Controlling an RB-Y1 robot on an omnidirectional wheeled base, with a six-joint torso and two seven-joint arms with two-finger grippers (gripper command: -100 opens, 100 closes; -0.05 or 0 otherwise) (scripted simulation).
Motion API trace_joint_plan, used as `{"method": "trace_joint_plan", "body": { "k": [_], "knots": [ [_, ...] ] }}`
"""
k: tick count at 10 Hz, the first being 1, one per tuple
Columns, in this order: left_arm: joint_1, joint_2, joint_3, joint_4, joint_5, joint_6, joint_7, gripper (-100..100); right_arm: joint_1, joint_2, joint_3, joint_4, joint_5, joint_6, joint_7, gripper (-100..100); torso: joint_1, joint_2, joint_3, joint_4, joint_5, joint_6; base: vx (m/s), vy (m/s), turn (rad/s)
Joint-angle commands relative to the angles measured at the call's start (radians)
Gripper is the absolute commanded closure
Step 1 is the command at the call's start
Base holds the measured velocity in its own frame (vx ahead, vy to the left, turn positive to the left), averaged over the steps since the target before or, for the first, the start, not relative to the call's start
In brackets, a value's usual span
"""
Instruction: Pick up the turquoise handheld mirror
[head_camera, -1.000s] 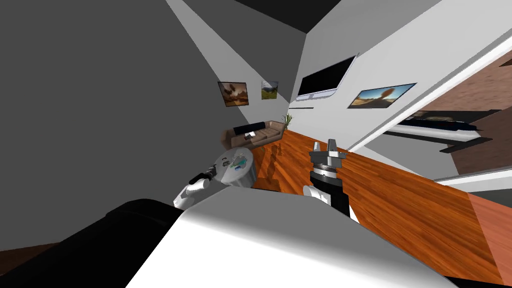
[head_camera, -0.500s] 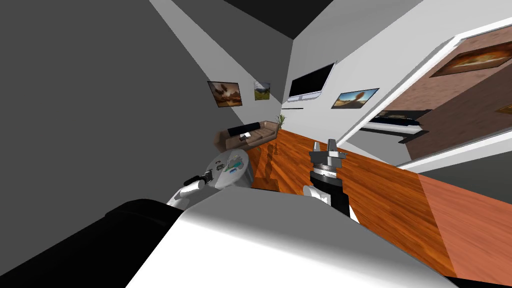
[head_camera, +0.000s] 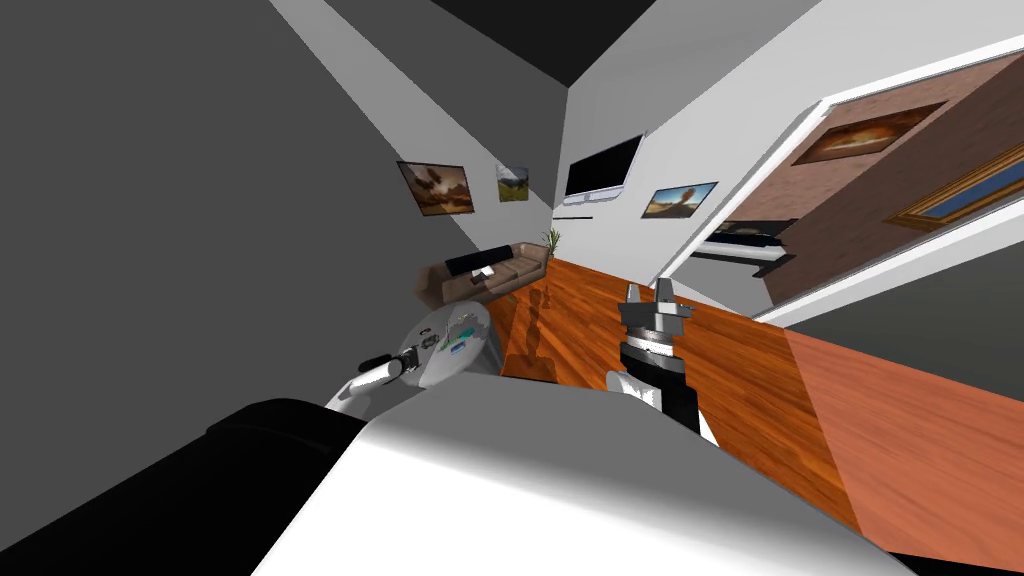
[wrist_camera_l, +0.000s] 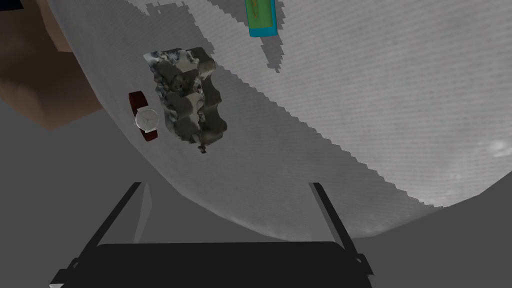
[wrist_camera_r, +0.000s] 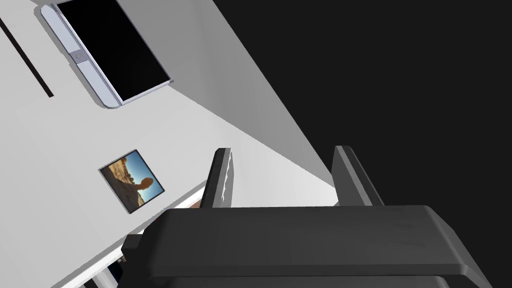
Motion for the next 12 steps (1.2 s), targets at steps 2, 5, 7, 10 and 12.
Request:
{"method": "trace_joint_plan", "body": {
  "k": [2, 5, 7, 10, 12],
  "knots": [
    [-0.025, 0.023, 0.006, 0.080, 0.035, 0.047, -0.004, -100, 0.000, 0.000, 0.000, 0.000, 0.000, 0.000, 0.000, 0, 0.001, 0.001, 0.000, 0.000, 0.000, 0.000, 0.015, -0.026, -0.112],
    [-0.040, 0.046, 0.013, 0.160, 0.069, 0.089, -0.007, -100, 0.000, 0.000, 0.000, 0.000, 0.000, 0.000, 0.000, 0, 0.000, 0.000, 0.000, 0.000, 0.000, 0.001, 0.025, -0.032, -0.178],
    [-0.056, 0.067, 0.020, 0.222, 0.102, 0.129, -0.011, -100, 0.000, 0.000, 0.000, 0.000, 0.000, 0.000, 0.000, 0, 0.000, -0.001, 0.000, 0.000, 0.000, 0.001, 0.034, -0.030, -0.183],
    [-0.072, 0.088, 0.025, 0.295, 0.133, 0.168, -0.015, -100, 0.000, 0.000, 0.000, 0.000, 0.000, 0.000, 0.000, 0, 0.001, 0.001, 0.000, 0.000, 0.000, 0.001, 0.018, -0.018, -0.113],
    [-0.087, 0.106, 0.030, 0.348, 0.163, 0.206, -0.019, -100, 0.000, 0.000, 0.000, 0.000, 0.000, 0.000, 0.000, 0, 0.000, 0.000, 0.000, 0.000, 0.000, 0.001, 0.033, -0.032, -0.173]
  ]
}}
